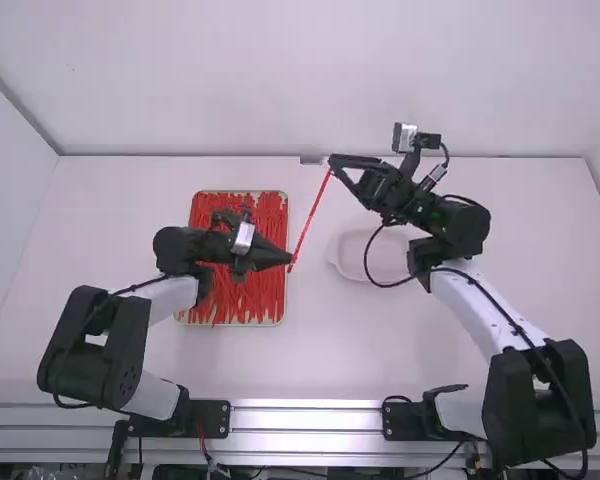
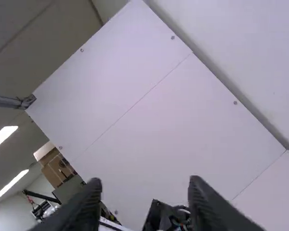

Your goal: Fasten the cable tie

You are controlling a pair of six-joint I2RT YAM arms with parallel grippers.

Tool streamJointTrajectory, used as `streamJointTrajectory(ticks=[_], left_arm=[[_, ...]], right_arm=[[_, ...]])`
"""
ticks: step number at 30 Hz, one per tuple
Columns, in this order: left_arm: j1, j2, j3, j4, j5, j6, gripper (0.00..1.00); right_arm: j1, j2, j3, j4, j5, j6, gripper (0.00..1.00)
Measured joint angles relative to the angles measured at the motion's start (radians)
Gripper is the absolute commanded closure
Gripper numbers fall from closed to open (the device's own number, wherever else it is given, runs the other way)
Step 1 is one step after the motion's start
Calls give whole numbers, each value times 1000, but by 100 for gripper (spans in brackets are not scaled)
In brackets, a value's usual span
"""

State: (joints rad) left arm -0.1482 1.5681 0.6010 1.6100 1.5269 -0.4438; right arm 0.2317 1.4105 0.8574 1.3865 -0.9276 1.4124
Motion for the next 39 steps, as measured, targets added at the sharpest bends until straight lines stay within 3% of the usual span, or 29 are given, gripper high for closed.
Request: streamJointTrajectory(ticks=[7, 16, 27, 33, 39], left_arm=[[39, 0, 17, 0, 19, -20, 98], [52, 0, 175, -1, 24, -101, 98], [53, 1, 321, -3, 26, -185, 98], [53, 1, 358, -1, 26, -210, 98], [52, 1, 364, -3, 26, -213, 98]], right_arm=[[-47, 0, 0, 15, -54, 0, 47], [-57, 0, 0, 13, -187, 2, 42], [11, 0, 0, -39, -307, -31, 42], [43, 0, 0, -195, -289, -129, 42], [80, 0, 0, -251, -226, -209, 43]])
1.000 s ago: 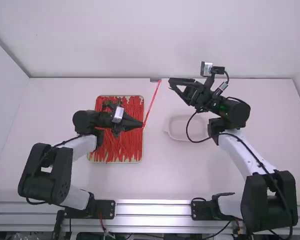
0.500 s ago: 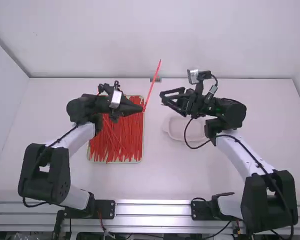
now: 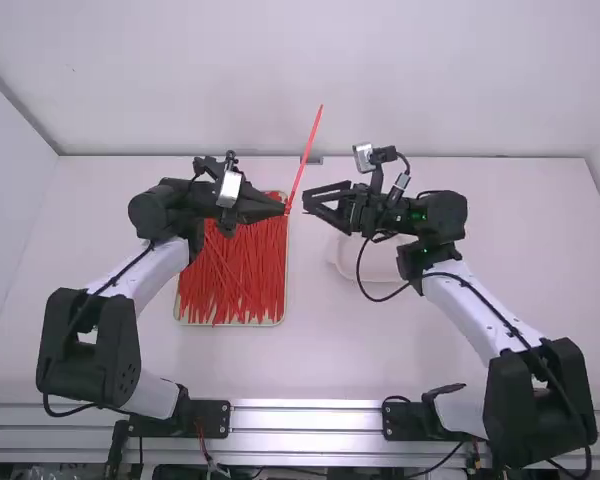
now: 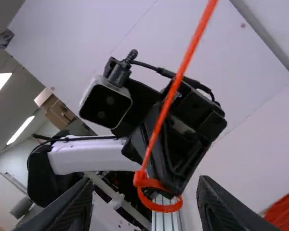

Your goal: Fasten the cable tie

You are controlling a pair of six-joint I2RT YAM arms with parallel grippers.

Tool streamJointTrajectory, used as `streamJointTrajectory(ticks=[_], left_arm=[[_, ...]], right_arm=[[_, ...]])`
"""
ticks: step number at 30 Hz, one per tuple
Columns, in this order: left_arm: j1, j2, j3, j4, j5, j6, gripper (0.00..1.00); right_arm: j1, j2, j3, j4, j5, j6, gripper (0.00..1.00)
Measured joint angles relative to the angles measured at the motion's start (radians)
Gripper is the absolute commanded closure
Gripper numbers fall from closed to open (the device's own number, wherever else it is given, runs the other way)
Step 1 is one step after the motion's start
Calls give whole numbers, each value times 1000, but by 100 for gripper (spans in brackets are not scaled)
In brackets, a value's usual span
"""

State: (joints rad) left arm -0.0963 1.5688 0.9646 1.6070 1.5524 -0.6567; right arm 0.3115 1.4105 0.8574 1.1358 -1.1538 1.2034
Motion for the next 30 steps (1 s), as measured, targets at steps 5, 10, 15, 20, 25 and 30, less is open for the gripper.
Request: streamJointTrajectory(ticks=[5, 10, 15, 20, 25, 30], left_arm=[[0, 0, 0, -5, 0, -2, 98], [-8, 0, 0, -6, 0, -2, 98], [-11, 0, 0, -8, 0, -2, 98], [-15, 0, 0, -8, 0, -2, 98], [-23, 0, 0, -5, -4, -2, 98], [-22, 0, 0, -22, -11, 1, 75]], right_arm=[[42, 0, 0, 0, 62, -32, 44], [80, 0, 0, 1, 105, -55, 45], [107, 0, 0, 1, 146, -71, 51], [107, 0, 0, 1, 165, -78, 98], [107, 0, 0, -3, 169, -92, 100], [107, 0, 0, -4, 167, -95, 100]])
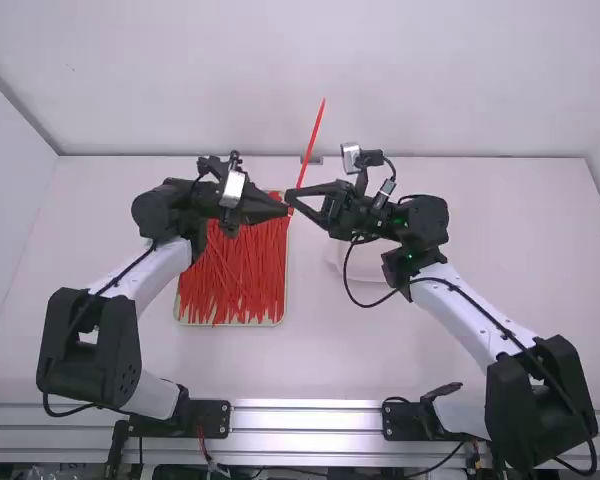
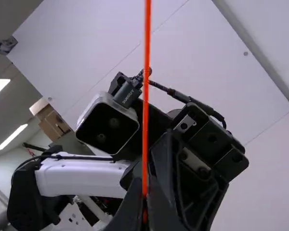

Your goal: Fasten the cable tie

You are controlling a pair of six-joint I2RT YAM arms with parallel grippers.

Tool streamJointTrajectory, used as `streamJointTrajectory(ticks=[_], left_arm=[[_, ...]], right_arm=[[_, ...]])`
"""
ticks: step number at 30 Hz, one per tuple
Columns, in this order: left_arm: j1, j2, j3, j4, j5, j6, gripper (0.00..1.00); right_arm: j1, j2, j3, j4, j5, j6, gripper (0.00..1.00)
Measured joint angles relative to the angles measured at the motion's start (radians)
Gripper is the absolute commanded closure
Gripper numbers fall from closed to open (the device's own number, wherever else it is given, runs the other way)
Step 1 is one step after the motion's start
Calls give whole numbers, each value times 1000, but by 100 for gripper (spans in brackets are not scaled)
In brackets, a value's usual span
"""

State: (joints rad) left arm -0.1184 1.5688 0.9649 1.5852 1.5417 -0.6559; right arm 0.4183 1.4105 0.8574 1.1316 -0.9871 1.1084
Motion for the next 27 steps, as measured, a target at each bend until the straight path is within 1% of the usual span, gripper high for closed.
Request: streamJointTrajectory(ticks=[1, 2, 3, 4, 5, 11, 15, 18, 23, 26, 27], left_arm=[[0, 0, 0, -3, -4, -1, 61], [0, 0, 0, -16, -10, -3, 49], [0, 0, 0, -29, -17, -3, 29], [2, 0, 0, -37, -22, -3, 11], [7, 0, 0, -45, -28, -5, 1], [71, 0, 29, -135, -51, -73, 1], [124, 0, 75, -282, -55, -142, 1], [163, 0, 108, -498, -62, -184, 1], [183, 0, 112, -748, -79, -194, 1], [188, 0, 112, -912, -92, -166, 1], [187, 0, 112, -995, -101, -142, 1]], right_arm=[[-1, 0, 0, 0, -3, -1, 100], [-4, 0, 0, 0, -8, 0, 100], [-5, 0, 0, 1, -13, -1, 100], [-7, 0, 0, 2, -21, 0, 100], [-11, 0, 0, 2, -29, 0, 100], [-50, 0, 0, 2, -65, 11, 100], [-86, 0, 0, -10, -81, 8, 100], [-125, 0, 0, -85, -92, -14, 100], [-179, 0, 1, -200, -104, -68, 100], [-210, 0, 1, -264, -109, -117, 100], [-222, 0, 1, -294, -111, -142, 100]])
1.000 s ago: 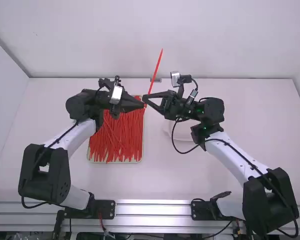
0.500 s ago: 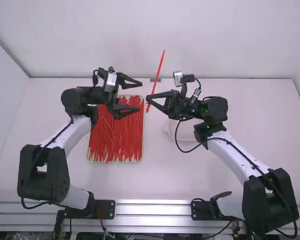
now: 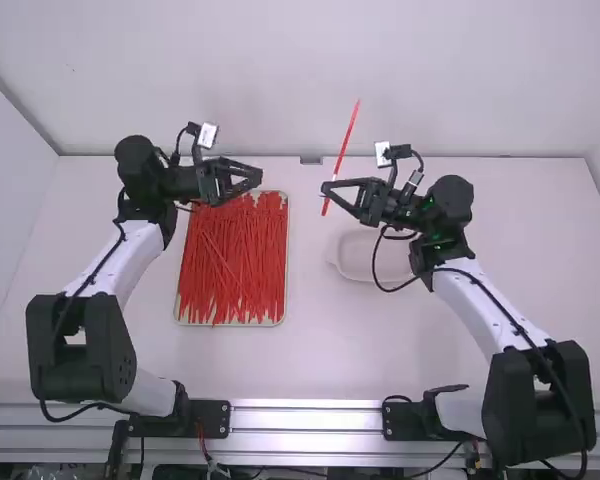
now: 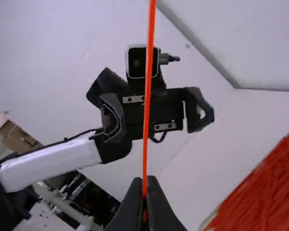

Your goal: Fasten the cable tie

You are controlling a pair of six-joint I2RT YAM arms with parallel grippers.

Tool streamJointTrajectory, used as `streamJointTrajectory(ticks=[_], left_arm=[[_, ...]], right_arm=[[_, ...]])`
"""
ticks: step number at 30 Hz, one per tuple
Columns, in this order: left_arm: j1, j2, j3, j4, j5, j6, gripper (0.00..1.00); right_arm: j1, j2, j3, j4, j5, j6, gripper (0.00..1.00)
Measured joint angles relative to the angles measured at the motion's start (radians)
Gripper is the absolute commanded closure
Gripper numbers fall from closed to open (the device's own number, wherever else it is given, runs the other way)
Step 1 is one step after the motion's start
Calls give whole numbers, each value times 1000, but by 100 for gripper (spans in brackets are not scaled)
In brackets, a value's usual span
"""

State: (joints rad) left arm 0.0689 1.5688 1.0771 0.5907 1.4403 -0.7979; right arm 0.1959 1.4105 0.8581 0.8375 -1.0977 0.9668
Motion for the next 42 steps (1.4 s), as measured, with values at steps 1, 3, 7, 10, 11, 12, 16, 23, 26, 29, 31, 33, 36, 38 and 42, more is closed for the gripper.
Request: streamJointTrajectory(ticks=[1, 3, 7, 10, 11, 12, 16, 23, 26, 29, 31, 33, 36, 38, 42], left_arm=[[0, 0, 0, -57, -5, 17, 1], [0, 0, 0, -180, -29, 58, 1], [0, 0, 0, -388, -73, 167, 1], [0, 0, 0, -479, -92, 246, 1], [0, 0, 0, -509, -95, 276, 1], [0, 0, 0, -524, -98, 293, 1], [0, 0, 0, -613, -137, 355, 1], [0, 0, 0, -737, -210, 441, 3], [0, 0, 0, -784, -245, 482, 0], [0, 0, 0, -821, -263, 514, 1], [0, 0, 0, -836, -274, 526, 1], [0, 0, 0, -857, -294, 534, 1], [0, 0, 0, -872, -319, 538, 1], [0, 0, 0, -874, -329, 538, 1], [0, 0, 0, -883, -349, 537, 1]], right_arm=[[-9, 0, 0, -24, -3, -18, 100], [-26, 0, 0, -64, -11, -54, 100], [-66, 0, 0, -167, -19, -135, 100], [-87, 0, 0, -233, -21, -194, 100], [-93, 0, 0, -253, -22, -216, 100], [-98, 0, 0, -269, -22, -233, 100], [-112, 0, 0, -353, -22, -309, 100], [-130, 0, 0, -515, 32, -437, 100], [-130, 0, 0, -581, 74, -495, 100], [-130, 0, 0, -637, 114, -544, 100], [-130, 0, 0, -656, 134, -566, 100], [-130, 0, 0, -678, 154, -590, 100], [-130, 0, 0, -686, 170, -619, 100], [-130, 0, 0, -693, 185, -634, 100], [-130, 0, 0, -717, 206, -661, 100]])
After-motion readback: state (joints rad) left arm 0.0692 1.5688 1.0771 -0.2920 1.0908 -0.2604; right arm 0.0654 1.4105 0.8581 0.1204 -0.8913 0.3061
